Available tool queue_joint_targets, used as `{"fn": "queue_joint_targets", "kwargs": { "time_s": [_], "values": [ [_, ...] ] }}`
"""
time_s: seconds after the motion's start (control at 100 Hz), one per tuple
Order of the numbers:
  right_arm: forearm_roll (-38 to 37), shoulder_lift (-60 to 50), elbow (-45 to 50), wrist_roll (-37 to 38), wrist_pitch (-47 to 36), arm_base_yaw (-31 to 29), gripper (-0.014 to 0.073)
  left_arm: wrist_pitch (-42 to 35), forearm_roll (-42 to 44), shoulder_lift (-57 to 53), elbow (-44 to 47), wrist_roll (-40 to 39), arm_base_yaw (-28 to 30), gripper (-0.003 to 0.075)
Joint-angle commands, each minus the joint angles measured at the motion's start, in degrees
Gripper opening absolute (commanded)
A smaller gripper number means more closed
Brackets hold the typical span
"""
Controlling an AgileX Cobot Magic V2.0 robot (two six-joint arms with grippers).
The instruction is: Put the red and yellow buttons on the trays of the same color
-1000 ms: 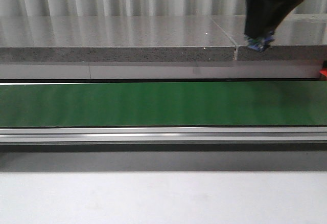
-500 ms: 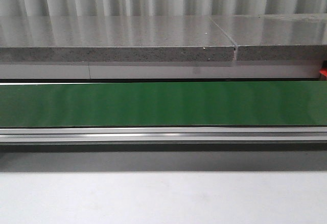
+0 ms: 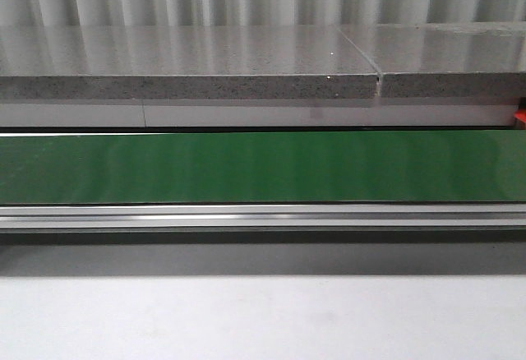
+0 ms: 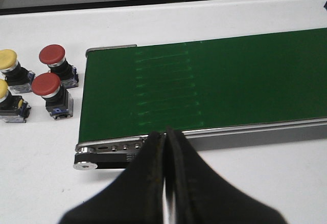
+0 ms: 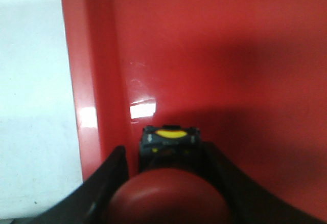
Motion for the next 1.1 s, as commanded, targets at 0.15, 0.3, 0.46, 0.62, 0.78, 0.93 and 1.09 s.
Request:
{"fn": "queue_joint_targets", "kwargs": {
  "time_s": [0.15,0.3,0.46,0.62,0.78,0.93,1.09],
  "values": [
    [0.44,-0.17,-7.68,0.05,0.76,-0.37,0.0148,-3.73,-0.4,0.18,-1.44,-0.38,-0.36,-0.0021],
    [0.44,1.7,-9.77,0.05,2.51,-0.37,0.0151,-3.73,-0.4,0.18,-1.44,-0.38,-0.36,-0.0021],
    [0.44,3.3,-10.04,0.05,4.01,-0.44,0.0166,-3.73,-0.4,0.18,-1.44,-0.38,-0.36,-0.0021],
    [0.44,3.45,-10.9,0.05,4.37,-0.44,0.0412,-3.73,-0.4,0.18,-1.44,-0.38,-0.36,-0.0021],
    [0.62,3.32,-14.1,0.13,6.38,-0.44,0.0648,-3.73,-0.4,0.18,-1.44,-0.38,-0.36,-0.0021],
    [3.91,1.79,-17.81,0.17,7.79,-0.44,0.0634,-3.73,-0.4,0.18,-1.44,-0.38,-0.36,-0.0021],
    [8.08,-2.15,-19.84,0.17,8.15,-0.44,0.0634,-3.73,-0.4,0.18,-1.44,-0.38,-0.36,-0.0021]
  ]
}}
